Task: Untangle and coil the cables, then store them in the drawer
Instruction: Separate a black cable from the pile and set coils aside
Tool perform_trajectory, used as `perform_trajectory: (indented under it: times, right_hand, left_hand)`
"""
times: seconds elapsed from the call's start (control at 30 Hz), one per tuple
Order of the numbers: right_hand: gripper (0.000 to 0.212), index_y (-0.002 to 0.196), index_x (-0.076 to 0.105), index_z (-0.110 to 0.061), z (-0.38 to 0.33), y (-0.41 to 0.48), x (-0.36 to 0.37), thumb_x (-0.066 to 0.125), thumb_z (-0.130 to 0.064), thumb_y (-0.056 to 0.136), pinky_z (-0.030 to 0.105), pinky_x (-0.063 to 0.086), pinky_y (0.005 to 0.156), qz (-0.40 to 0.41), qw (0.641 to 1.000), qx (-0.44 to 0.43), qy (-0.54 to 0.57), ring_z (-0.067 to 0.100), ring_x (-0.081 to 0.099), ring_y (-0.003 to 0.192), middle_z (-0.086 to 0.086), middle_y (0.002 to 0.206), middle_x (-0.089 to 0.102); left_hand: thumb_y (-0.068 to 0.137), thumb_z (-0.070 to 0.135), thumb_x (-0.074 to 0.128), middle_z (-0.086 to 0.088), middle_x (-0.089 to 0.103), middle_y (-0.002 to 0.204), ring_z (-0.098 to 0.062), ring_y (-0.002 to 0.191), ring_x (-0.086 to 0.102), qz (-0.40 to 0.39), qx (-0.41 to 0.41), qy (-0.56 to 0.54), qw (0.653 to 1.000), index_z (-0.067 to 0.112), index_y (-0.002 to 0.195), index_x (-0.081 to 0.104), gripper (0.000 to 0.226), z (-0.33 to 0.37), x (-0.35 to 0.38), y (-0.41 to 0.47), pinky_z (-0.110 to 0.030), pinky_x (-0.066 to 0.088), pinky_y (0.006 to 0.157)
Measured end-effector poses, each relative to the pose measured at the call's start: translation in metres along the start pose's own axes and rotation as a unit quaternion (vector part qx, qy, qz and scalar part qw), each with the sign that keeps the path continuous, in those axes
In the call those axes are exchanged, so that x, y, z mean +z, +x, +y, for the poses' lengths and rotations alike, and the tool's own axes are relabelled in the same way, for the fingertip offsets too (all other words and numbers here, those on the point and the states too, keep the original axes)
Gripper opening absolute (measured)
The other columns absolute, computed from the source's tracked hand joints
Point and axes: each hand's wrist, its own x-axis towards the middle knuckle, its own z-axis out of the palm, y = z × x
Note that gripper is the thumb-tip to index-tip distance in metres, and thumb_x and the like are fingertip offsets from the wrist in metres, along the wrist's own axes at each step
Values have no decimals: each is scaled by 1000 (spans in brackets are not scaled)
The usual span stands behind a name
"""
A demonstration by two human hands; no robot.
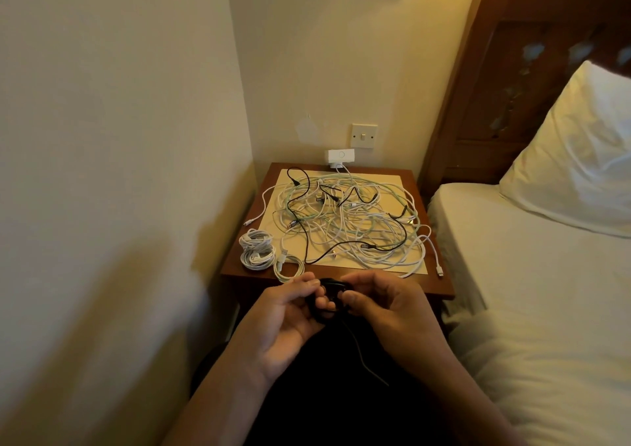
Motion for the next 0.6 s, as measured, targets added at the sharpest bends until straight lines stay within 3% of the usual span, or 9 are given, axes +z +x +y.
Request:
perform_trajectory:
  times: [0.1,0.17,0.2,0.27,0.3,0.33,0.43,0.6]
  right_hand:
    - [24,112,72,-25,3,1,3,72,-10,94,41,63,86,-4,1000,21,12,15,76,96,-1,102,78]
    - [22,111,73,-26,3,3,-1,72,-11,94,41,64,84,-7,1000,26,-5,14,76,94,-2,100,78]
    - [22,111,73,-28,3,3,-3,71,-13,95,38,63,83,-14,999,22,-25,13,75,92,-3,98,77]
    - [22,110,75,-33,0,5,-8,70,-16,96,32,61,81,-39,997,8,-61,10,73,91,-7,97,77]
    - [23,111,75,-35,-1,6,-10,70,-17,97,29,60,80,-48,996,4,-73,9,72,92,-10,98,76]
    - [24,112,76,-36,0,7,-11,70,-18,97,27,58,81,-51,995,1,-84,7,71,94,-13,100,76]
    - [21,114,75,-34,4,10,-10,71,-25,95,30,59,85,-35,996,1,-82,6,72,93,-13,101,76]
    - [16,110,76,-25,11,12,-3,64,-29,99,34,63,78,-44,997,60,-16,14,75,88,-2,95,78]
  left_hand:
    - [82,-5,60,-13,59,74,-19,61,56,-5,10,27,1000,6,100,58,21,-2,-3,1,-33,50,70]
    - [82,-6,66,-13,65,80,-22,68,65,9,60,176,983,8,102,62,24,-3,-6,0,-36,57,72]
    - [84,-5,69,-11,69,88,-22,77,70,28,105,287,952,14,102,67,25,-2,-9,0,-37,59,78]
    - [88,8,74,3,72,99,-12,95,70,47,191,529,826,32,97,74,26,1,-14,-1,-30,57,87]
    - [90,17,74,9,72,101,-6,98,68,31,208,610,764,37,100,74,22,2,-15,-1,-25,54,86]
    - [93,24,72,10,73,100,-4,97,68,9,206,647,734,38,102,74,17,3,-14,-2,-23,53,84]
    - [100,23,64,4,77,93,-11,90,73,-23,190,601,776,31,106,75,15,0,-11,-3,-26,58,78]
    - [100,17,62,5,78,98,-11,95,73,11,201,550,811,29,108,76,20,-2,-14,2,-37,57,89]
